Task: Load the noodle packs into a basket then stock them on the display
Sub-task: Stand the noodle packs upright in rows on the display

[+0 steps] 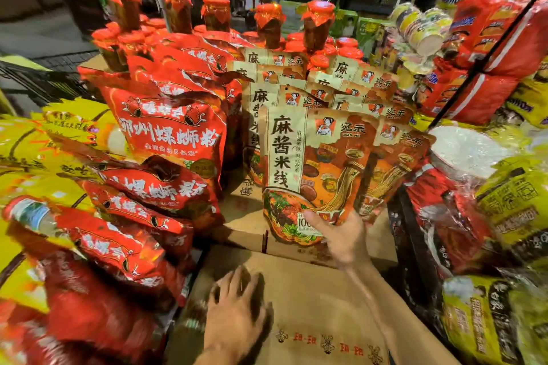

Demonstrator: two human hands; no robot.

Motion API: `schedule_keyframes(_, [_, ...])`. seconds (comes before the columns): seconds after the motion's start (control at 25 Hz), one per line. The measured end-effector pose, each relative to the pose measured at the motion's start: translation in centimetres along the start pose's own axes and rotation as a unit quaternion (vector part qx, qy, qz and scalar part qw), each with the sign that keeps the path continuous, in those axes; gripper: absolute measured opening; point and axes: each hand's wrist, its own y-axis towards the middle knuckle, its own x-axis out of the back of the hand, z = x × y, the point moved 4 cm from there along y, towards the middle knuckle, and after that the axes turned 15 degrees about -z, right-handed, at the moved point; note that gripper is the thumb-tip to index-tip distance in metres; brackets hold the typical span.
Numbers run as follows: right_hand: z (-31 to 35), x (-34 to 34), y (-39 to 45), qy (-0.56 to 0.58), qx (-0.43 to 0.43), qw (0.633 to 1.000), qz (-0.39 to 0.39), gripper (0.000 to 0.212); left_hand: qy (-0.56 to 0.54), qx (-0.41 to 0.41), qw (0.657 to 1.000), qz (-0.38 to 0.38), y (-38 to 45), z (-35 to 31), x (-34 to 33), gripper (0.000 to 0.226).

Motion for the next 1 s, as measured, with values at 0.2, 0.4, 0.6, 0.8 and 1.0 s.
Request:
schedule_keyframes(0.2, [-1.6,-4.7,2.8,0.007,-0.012,1.0,0.019,0.049,0.04,-0.023,0.998,0.044,1.0,0.2,-1.1,0.069])
schedule_keyframes(0.4, [-3.9,-7.2,4.6,-0.01,-0.021,1.0,0.007,0.05,0.078,-0.051,0.995,0.029,1.7,0.6,-1.2,0.076])
schedule_keyframes(0.6, [-4.3,-7.3,5.6,-0.043,-0.015,0.998,0.041,0.053,0.098,-0.058,0.993,0.022,2.7,0.6,-1.5,0.072])
schedule_keyframes(0.8, [-4.5,-6.0,4.7,-0.089,-0.041,0.99,0.101,0.039,0.089,-0.059,0.994,0.032,2.1,0.9,-1.9,0.079])
schedule_keyframes(1.0, [-4.5,-6.9,5.2,-0.083,-0.003,0.995,0.053,0.037,0.09,-0.071,0.993,0.037,1.9,1.1,-2.2,0.081])
